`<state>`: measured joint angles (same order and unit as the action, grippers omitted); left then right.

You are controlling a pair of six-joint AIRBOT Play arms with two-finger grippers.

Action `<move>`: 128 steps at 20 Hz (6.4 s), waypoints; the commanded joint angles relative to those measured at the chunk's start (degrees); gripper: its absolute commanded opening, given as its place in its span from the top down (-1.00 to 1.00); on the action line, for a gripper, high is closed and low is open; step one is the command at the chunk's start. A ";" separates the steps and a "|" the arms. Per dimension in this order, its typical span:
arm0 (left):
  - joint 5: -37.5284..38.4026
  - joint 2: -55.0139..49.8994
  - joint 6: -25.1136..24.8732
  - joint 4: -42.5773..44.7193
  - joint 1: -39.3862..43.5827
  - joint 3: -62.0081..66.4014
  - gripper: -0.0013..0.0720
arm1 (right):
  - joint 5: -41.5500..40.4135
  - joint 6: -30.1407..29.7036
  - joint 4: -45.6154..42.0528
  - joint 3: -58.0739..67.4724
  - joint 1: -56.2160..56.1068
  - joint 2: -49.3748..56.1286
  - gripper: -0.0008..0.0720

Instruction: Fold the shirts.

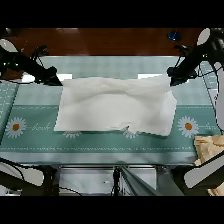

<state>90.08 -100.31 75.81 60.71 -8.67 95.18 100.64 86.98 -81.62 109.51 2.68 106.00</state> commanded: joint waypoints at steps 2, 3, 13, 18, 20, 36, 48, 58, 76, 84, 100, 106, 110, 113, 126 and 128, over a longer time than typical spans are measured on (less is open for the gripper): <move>3.74 -0.79 2.58 2.78 -0.11 -0.13 0.90 | 4.33 1.81 0.04 -0.02 0.00 1.25 0.93; 3.30 -1.42 2.93 2.75 -0.11 -0.13 0.89 | 4.55 2.27 0.04 -0.02 0.00 2.12 0.93; -3.10 -6.67 2.69 2.32 0.48 -0.13 0.89 | 0.33 2.40 0.42 -0.02 -0.11 8.66 0.93; -2.01 -6.64 2.73 2.34 0.33 0.17 0.13 | -0.83 1.88 0.52 0.00 -0.11 8.85 0.34; 0.98 -6.38 2.75 2.36 -0.66 1.95 -0.35 | 0.81 -0.76 -1.51 0.04 -0.11 7.67 0.12; 5.11 17.88 -3.06 4.44 -18.67 -30.58 -0.36 | -3.91 -6.16 11.85 -30.93 20.35 -22.47 -0.25; -3.04 20.59 -12.96 -4.26 -25.90 -49.57 -0.71 | -15.54 -15.12 24.13 -49.48 24.48 -30.16 -0.40; -5.66 15.96 -11.54 -1.79 -22.27 -49.57 -0.71 | -15.63 -15.10 24.15 -49.48 24.48 -30.16 -0.40; -10.43 11.72 -10.67 -1.95 -15.52 -49.55 0.88 | -10.45 -14.27 20.26 -57.66 29.99 -31.74 -0.59; -10.34 11.72 -10.67 -1.99 -16.04 -49.55 0.88 | -18.69 -15.52 22.45 -73.13 30.42 -36.59 -0.58; -10.34 11.72 -10.88 -1.99 -16.06 -49.55 0.88 | -34.27 -10.88 26.08 -78.51 15.26 -36.59 0.82; -6.01 12.15 -11.21 -2.93 -16.06 -45.75 0.88 | -30.95 -12.07 31.26 -74.29 15.37 -44.24 0.93; -2.86 16.94 -11.74 -15.39 -15.78 -34.95 0.89 | -30.32 -10.62 33.44 -64.74 15.32 -48.28 0.93; -3.58 19.08 -11.37 -21.70 -13.11 -25.68 0.89 | -32.76 -10.58 36.11 -59.25 15.30 -48.15 0.93; -27.23 16.92 -10.64 -21.99 -4.90 -19.54 0.89 | -44.94 -10.23 38.38 -42.18 15.30 -31.61 0.93; -29.05 15.04 -10.62 -21.97 -4.90 -19.54 0.89 | -47.50 -10.10 38.86 -40.68 15.30 -28.55 0.93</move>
<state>65.28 -83.53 65.28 38.79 -13.67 75.48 56.73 76.77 -43.27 65.89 18.02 73.03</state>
